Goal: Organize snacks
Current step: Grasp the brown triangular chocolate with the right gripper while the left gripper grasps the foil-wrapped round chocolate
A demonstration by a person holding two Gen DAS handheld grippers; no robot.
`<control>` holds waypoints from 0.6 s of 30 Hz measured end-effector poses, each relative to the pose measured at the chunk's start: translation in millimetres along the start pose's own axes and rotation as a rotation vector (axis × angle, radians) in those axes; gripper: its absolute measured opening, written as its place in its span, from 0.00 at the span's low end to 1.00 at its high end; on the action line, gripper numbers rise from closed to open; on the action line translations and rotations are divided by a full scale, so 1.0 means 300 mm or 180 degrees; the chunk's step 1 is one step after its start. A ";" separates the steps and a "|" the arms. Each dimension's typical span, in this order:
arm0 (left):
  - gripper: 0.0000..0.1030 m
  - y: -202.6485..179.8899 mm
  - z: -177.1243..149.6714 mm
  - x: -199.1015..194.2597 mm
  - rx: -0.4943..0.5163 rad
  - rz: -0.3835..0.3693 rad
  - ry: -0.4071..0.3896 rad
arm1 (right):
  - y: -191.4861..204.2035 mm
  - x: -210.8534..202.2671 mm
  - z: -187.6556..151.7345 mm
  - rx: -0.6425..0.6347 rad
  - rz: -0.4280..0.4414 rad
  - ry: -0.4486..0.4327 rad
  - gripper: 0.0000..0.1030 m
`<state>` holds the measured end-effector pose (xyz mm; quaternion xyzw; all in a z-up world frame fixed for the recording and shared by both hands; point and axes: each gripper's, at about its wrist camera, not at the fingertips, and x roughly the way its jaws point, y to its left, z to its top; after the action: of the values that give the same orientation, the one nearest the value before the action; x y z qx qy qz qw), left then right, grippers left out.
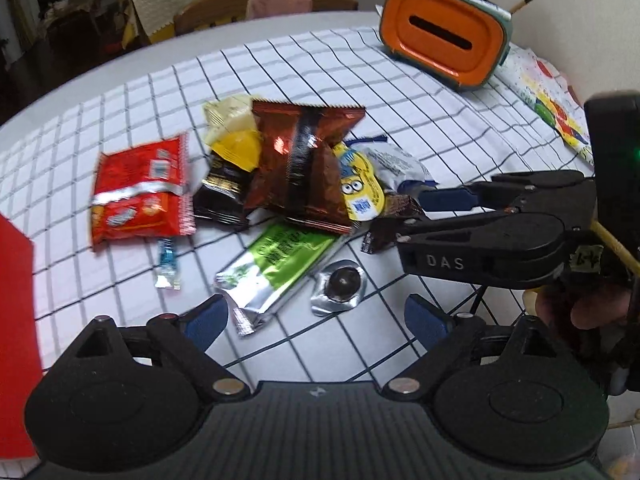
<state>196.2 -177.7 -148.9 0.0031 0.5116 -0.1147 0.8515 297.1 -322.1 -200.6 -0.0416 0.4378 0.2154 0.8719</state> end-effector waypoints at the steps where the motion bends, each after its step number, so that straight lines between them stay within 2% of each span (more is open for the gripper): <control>1: 0.92 -0.001 0.004 0.013 -0.0014 -0.0027 0.0027 | -0.003 0.006 0.000 0.0008 0.0033 0.0008 0.47; 5: 0.86 -0.004 0.017 0.057 -0.0037 -0.0071 0.0123 | -0.014 0.022 0.008 0.0002 0.0102 0.0024 0.44; 7: 0.85 -0.004 0.023 0.073 -0.0053 -0.0061 0.0145 | -0.025 0.025 0.010 0.0032 0.0137 0.0019 0.36; 10: 0.80 -0.013 0.030 0.090 -0.0035 -0.0090 0.0160 | -0.047 0.021 0.009 0.0104 0.0224 0.0009 0.30; 16: 0.78 -0.047 0.046 0.123 0.0092 -0.0035 0.0118 | -0.074 -0.001 0.000 0.0197 0.0345 -0.0008 0.26; 18: 0.72 -0.060 0.055 0.125 0.0138 0.0006 0.0113 | -0.082 -0.011 -0.005 0.0241 0.0381 -0.0019 0.26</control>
<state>224.0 -204.5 -171.7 0.0241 0.5241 -0.1248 0.8421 304.4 -345.8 -201.7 0.0183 0.4448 0.2505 0.8597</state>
